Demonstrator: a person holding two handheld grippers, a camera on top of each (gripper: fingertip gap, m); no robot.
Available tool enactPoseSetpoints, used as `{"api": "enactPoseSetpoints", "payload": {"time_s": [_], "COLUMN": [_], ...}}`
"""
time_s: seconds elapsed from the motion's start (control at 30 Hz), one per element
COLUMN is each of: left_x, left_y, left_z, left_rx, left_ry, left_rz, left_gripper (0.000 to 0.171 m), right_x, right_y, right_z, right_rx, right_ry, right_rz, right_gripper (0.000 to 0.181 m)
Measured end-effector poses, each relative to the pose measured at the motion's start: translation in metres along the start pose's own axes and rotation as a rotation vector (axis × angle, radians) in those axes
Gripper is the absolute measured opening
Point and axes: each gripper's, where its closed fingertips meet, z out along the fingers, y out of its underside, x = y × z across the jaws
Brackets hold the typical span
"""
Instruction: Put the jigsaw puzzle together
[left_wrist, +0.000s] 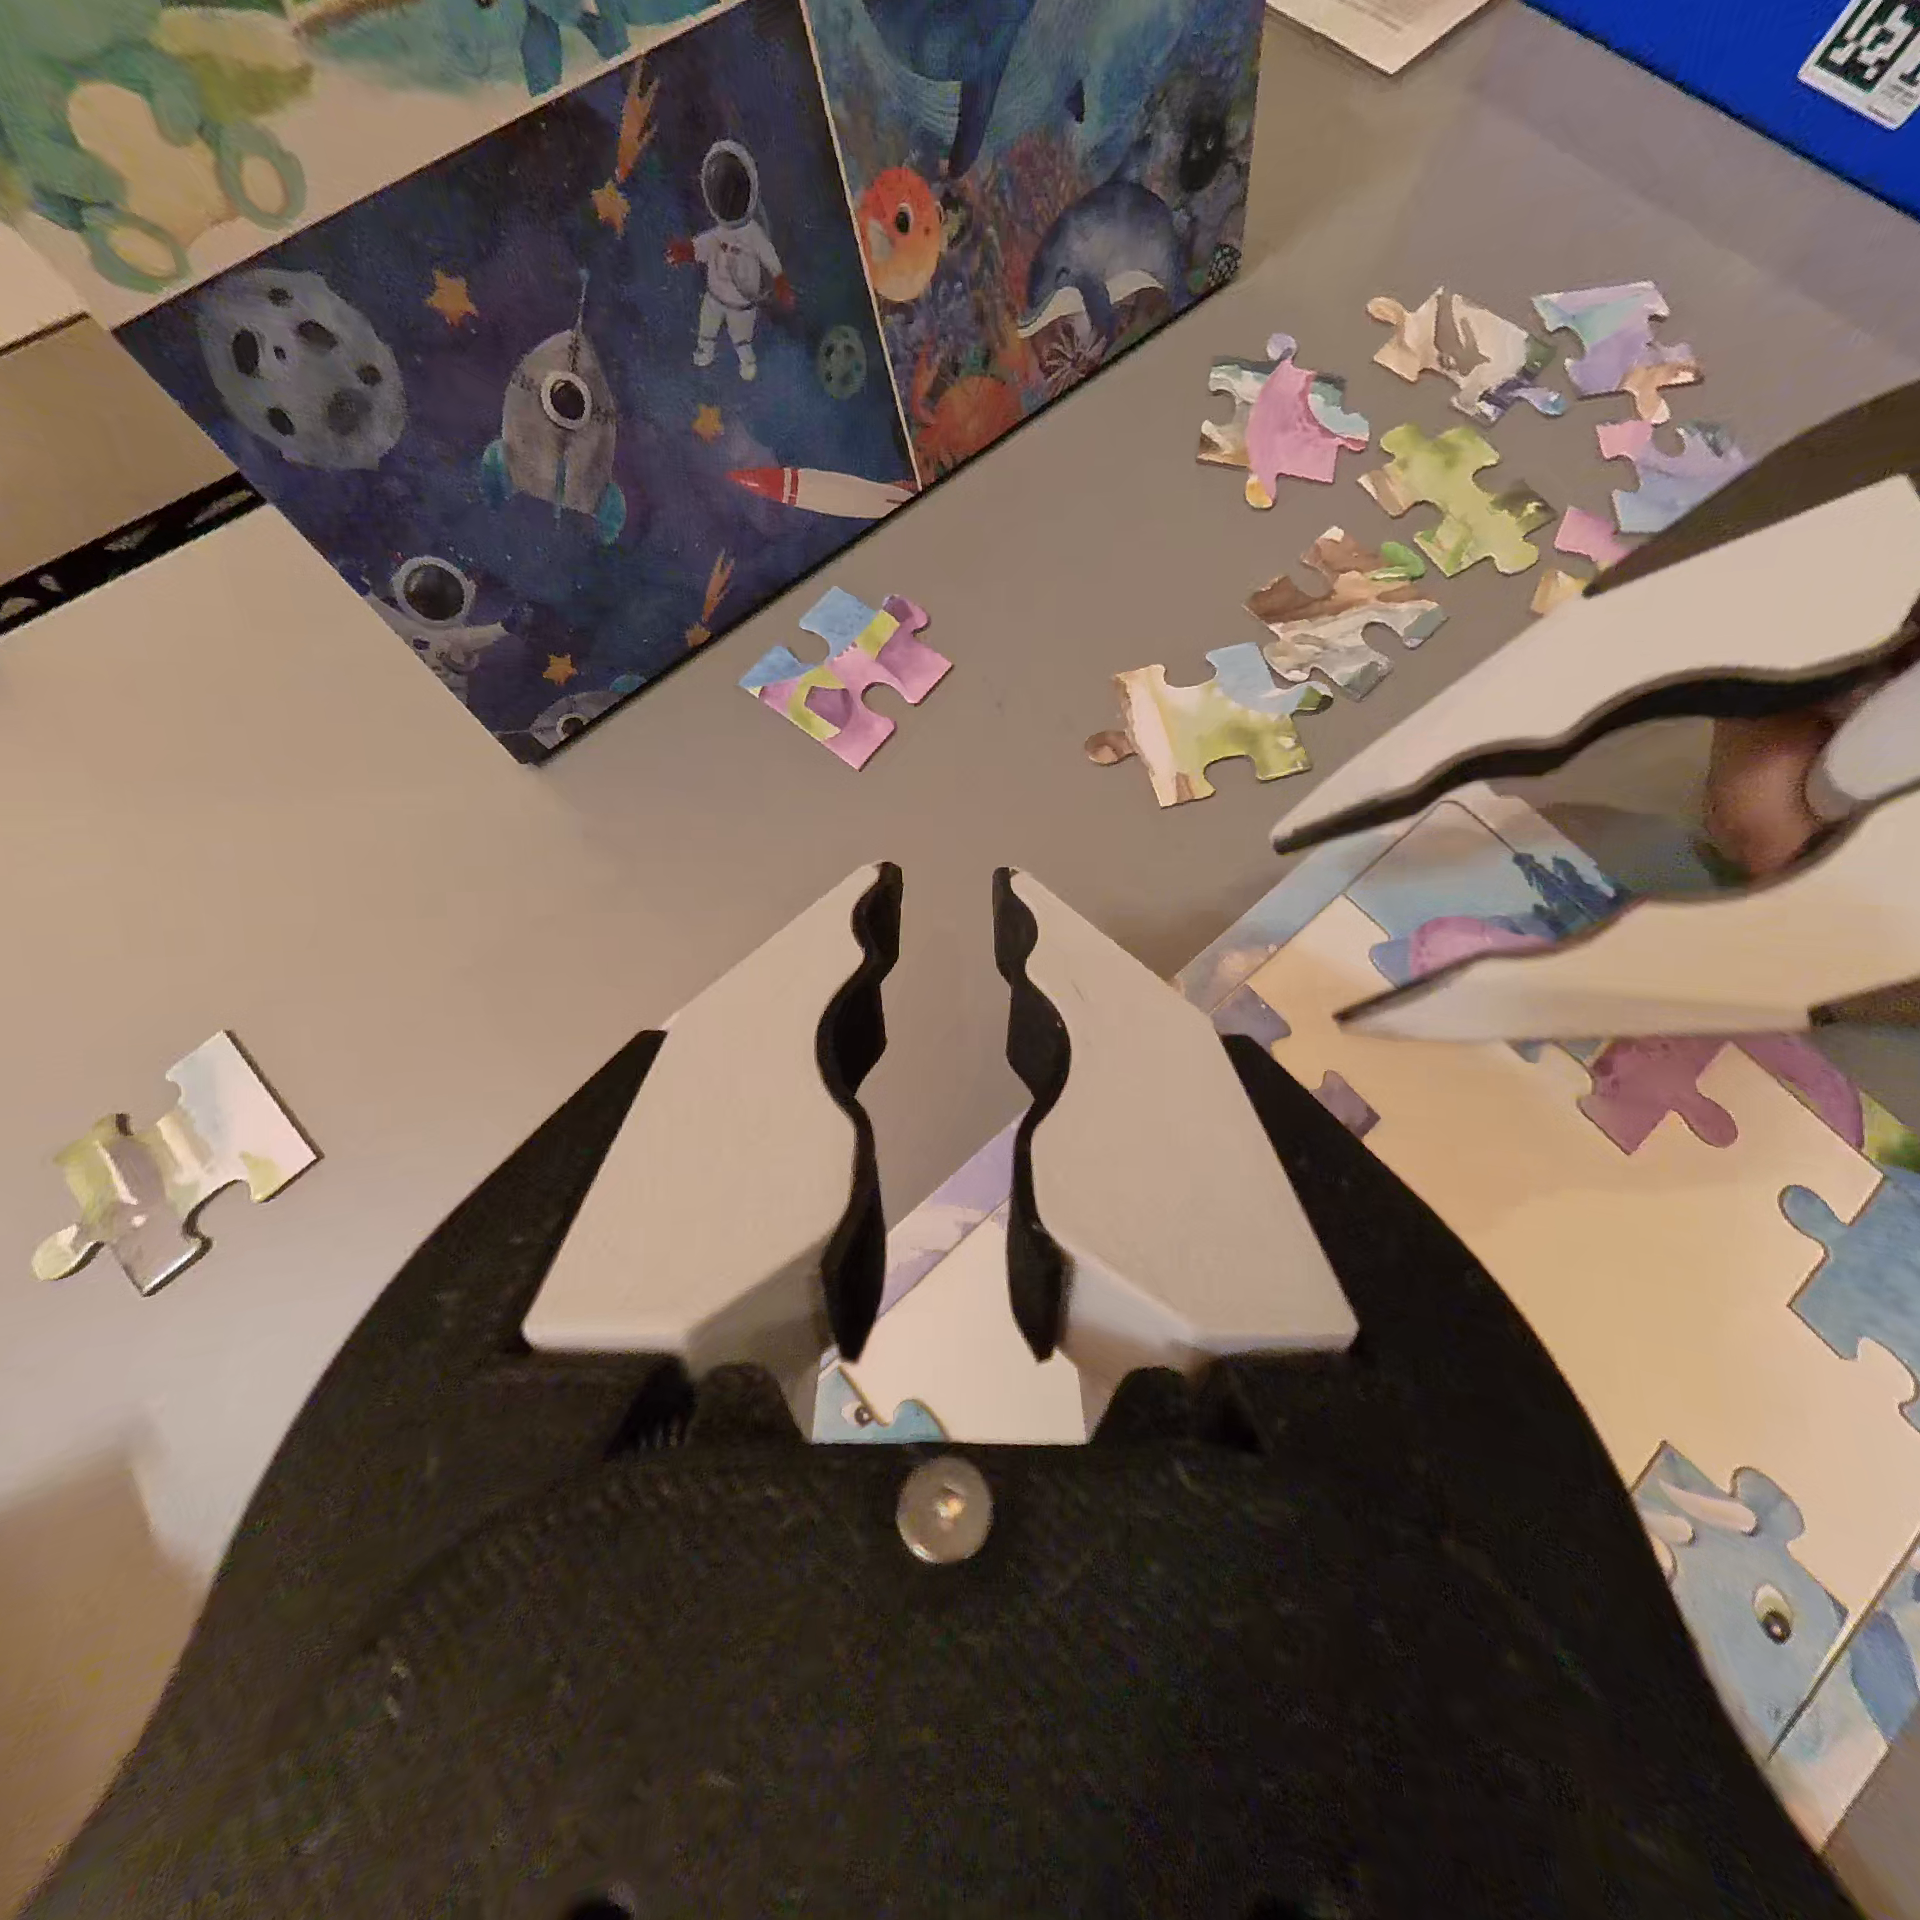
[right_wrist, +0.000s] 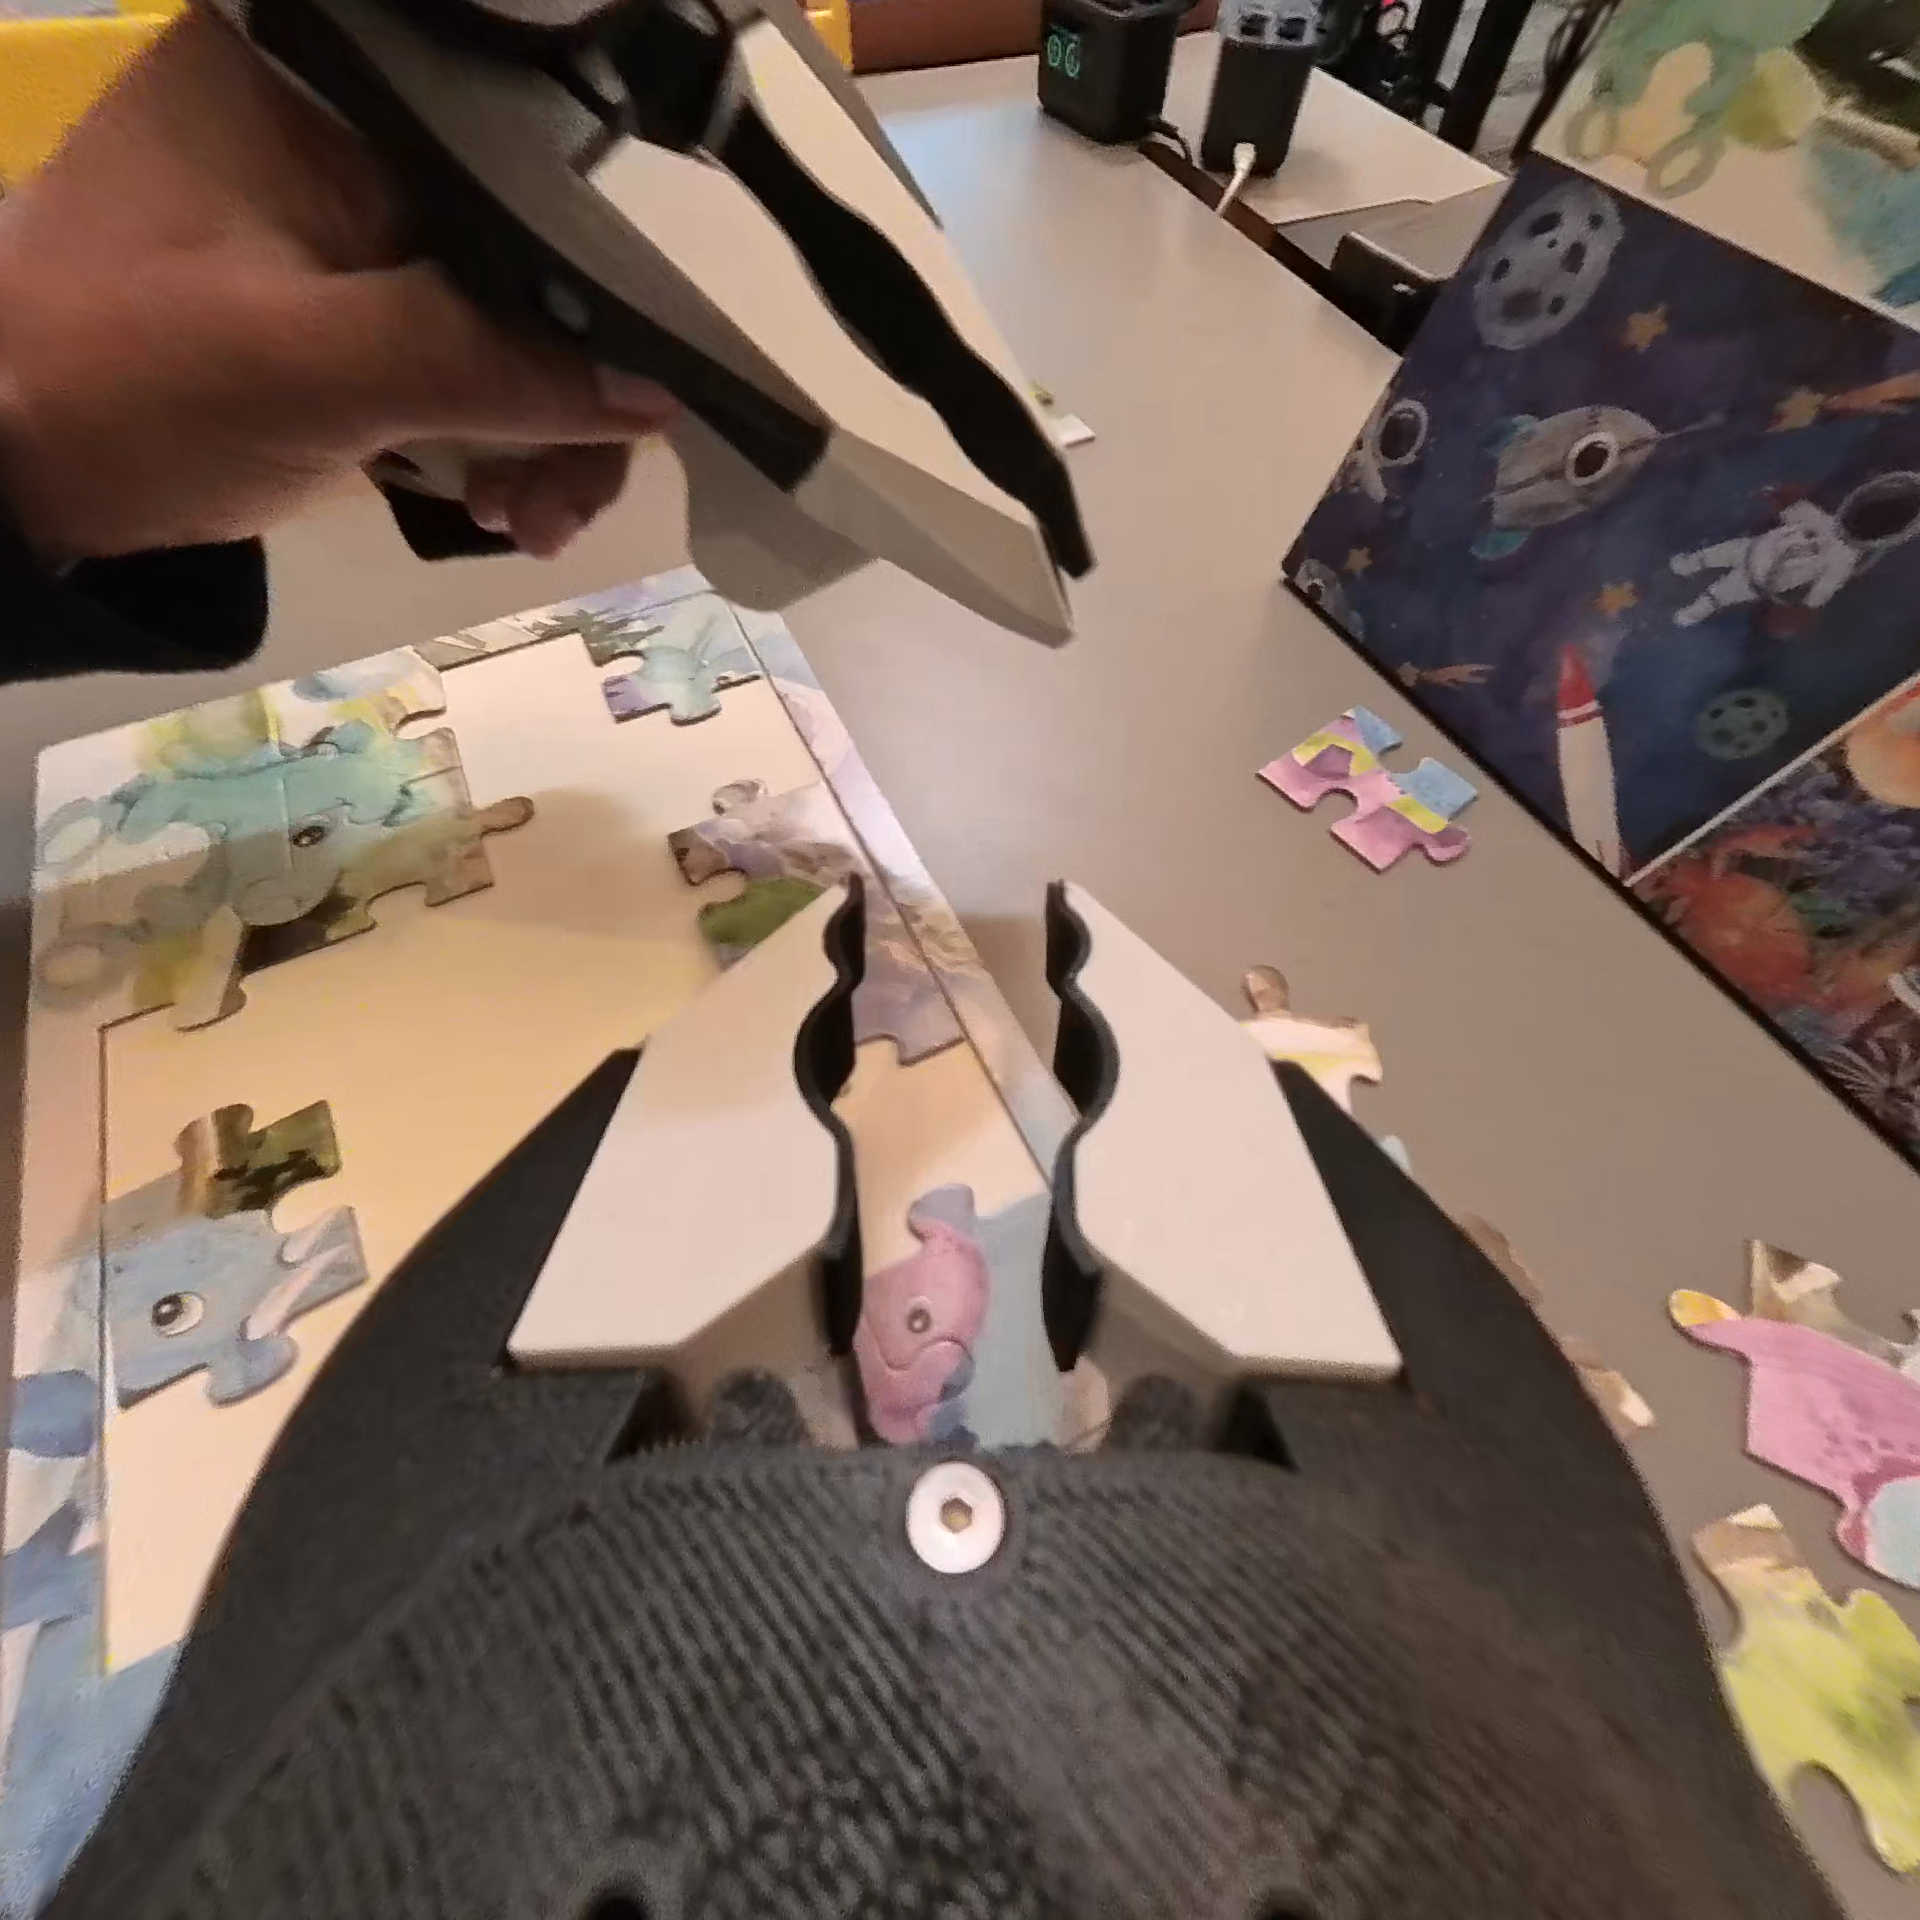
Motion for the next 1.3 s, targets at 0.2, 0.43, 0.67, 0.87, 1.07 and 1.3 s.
{"api": "enactPoseSetpoints", "payload": {"time_s": [0.2,0.43,0.67,0.87,1.07,1.3], "left_x": [0.005,0.009,0.004,0.010,0.016,0.021], "left_y": [-0.005,-0.009,-0.004,-0.002,-0.008,-0.009], "left_z": [0.008,0.005,-0.006,0.000,0.001,-0.001], "left_rx": [0.005,0.022,0.027,0.033,0.037,0.047], "left_ry": [0.008,0.055,0.043,0.071,0.075,0.079], "left_rz": [-0.010,-0.031,-0.054,-0.074,-0.049,-0.040], "left_gripper": [0.015,0.020,0.020,0.020,0.021,0.021], "right_x": [-0.010,-0.007,0.004,0.005,0.004,0.000], "right_y": [-0.008,-0.004,-0.010,-0.011,-0.010,-0.008], "right_z": [-0.001,0.002,-0.006,-0.007,-0.005,-0.002], "right_rx": [0.022,0.048,0.101,0.122,0.113,0.101], "right_ry": [-0.024,-0.049,-0.049,-0.066,-0.063,-0.060], "right_rz": [-0.005,0.042,0.109,0.140,0.125,0.100], "right_gripper": [0.033,0.031,0.029,0.028,0.028,0.027]}}
